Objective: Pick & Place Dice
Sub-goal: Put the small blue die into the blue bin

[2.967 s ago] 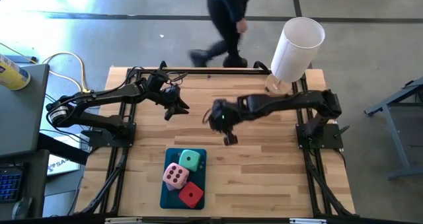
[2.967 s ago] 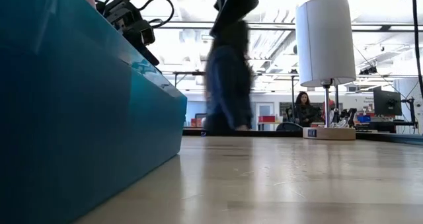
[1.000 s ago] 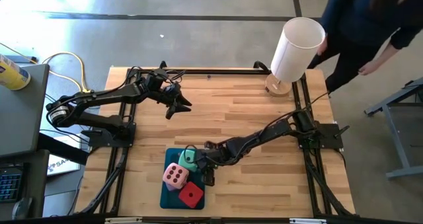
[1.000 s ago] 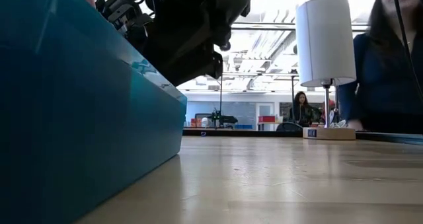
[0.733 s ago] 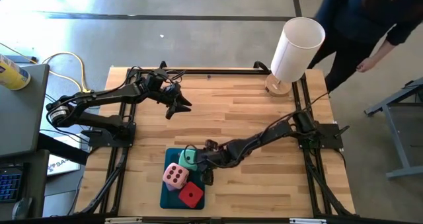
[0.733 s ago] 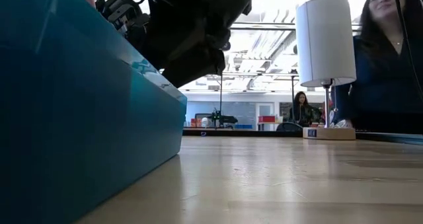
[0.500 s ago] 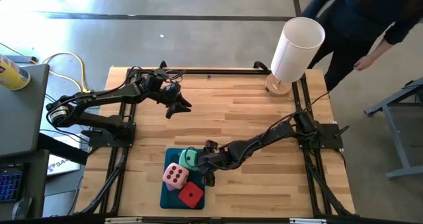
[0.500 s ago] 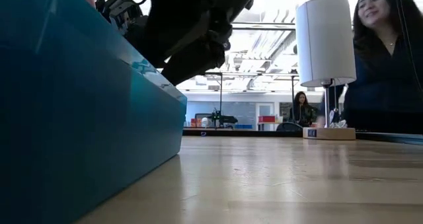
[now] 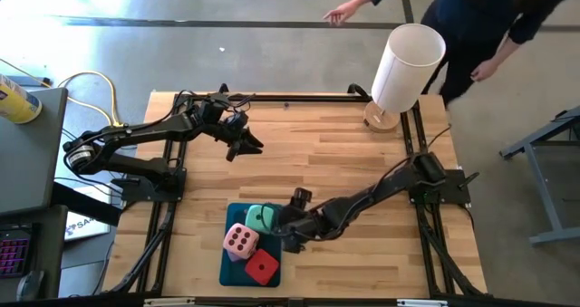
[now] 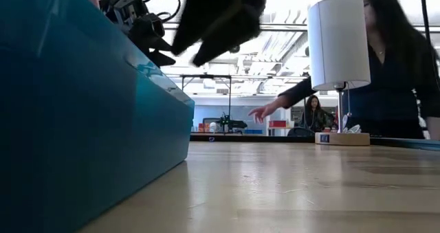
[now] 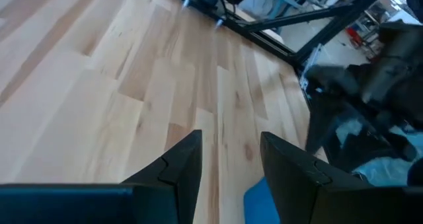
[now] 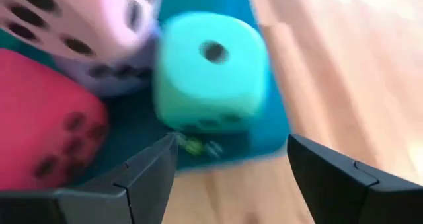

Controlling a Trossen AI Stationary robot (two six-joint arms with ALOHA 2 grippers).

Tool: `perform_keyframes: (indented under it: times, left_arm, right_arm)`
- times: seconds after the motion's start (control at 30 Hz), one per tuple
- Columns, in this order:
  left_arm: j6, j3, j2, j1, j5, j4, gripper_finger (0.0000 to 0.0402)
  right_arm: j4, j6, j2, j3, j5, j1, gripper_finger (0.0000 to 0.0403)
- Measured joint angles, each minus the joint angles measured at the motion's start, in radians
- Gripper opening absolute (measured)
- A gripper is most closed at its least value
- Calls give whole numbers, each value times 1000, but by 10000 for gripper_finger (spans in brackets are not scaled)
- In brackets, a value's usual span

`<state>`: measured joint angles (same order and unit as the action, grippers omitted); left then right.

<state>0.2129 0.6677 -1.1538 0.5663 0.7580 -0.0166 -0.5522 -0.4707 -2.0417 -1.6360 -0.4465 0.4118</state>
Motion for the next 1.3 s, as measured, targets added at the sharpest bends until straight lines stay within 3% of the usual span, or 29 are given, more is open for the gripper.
perform_keyframes:
  times: [0.27,0.43,0.73,1.03,1.3]
  left_arm:
    - [32,41,0,0,5,51,147]
    - [-27,129,0,-10,-11,134,147]
    - [-60,382,-37,-29,-170,437,147]
    - [-143,681,-250,11,-362,739,147]
    - [-288,895,-490,82,-400,914,147]
  right_arm:
    - [-141,-78,29,0,-202,89,277]
    - [-220,-83,34,1,-237,125,277]
    - [-369,-90,53,1,-289,130,277]
    - [-512,-162,86,1,-336,137,277]
    - [-617,-192,86,1,-348,138,277]
